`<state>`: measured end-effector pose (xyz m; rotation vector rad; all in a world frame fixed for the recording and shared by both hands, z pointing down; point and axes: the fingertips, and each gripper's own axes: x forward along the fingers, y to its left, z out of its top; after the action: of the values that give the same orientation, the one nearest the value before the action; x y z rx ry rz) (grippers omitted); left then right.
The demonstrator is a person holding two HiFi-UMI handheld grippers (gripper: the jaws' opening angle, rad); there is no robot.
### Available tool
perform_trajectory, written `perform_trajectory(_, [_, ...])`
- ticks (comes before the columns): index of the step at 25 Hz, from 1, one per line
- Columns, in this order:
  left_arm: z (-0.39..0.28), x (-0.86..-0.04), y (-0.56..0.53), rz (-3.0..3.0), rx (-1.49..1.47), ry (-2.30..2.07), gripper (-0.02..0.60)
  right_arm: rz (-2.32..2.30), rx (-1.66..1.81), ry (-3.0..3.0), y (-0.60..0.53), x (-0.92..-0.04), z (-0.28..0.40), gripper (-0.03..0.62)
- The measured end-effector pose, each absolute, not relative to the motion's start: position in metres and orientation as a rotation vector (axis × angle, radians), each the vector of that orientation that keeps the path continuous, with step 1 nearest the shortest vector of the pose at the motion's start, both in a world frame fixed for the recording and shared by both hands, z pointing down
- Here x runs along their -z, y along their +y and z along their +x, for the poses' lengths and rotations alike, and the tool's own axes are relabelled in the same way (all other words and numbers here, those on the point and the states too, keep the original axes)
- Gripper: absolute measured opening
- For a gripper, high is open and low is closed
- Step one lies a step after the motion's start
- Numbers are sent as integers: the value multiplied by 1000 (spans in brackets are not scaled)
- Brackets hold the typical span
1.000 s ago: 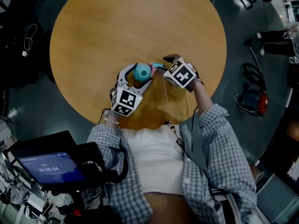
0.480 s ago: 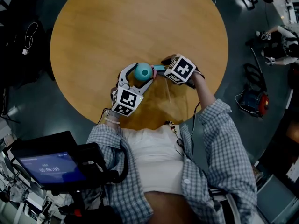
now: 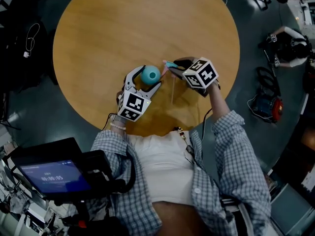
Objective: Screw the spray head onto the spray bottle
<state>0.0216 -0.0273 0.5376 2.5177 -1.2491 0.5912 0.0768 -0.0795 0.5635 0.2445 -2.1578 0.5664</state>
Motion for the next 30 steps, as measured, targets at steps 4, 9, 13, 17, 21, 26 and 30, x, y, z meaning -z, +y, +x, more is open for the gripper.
perform_trajectory(4, [22, -539, -30, 2513, -594, -1252, 365, 370, -576, -2296, -97, -536, 81, 117])
perform_trajectory(9, [21, -542, -34, 2503, -601, -1257, 366, 554, -350, -2475, -123, -479, 81, 117])
perform_trajectory(13, [21, -545, -38, 2500, -602, -1255, 365, 698, -81, -2617, -137, -402, 71, 115])
perform_trajectory(17, [20, -547, -41, 2496, -601, -1257, 366, 819, 130, -2801, -131, -310, 55, 117])
perform_trajectory(21, [19, -549, -43, 2491, -601, -1260, 366, 809, 287, -2836, -107, -280, 33, 117])
perform_trajectory(26, [19, -550, -45, 2492, -593, -1259, 365, 747, 438, -2761, -88, -296, 17, 117])
perform_trajectory(30, [20, -550, -44, 2491, -592, -1256, 365, 707, 430, -2696, -73, -333, 8, 117])
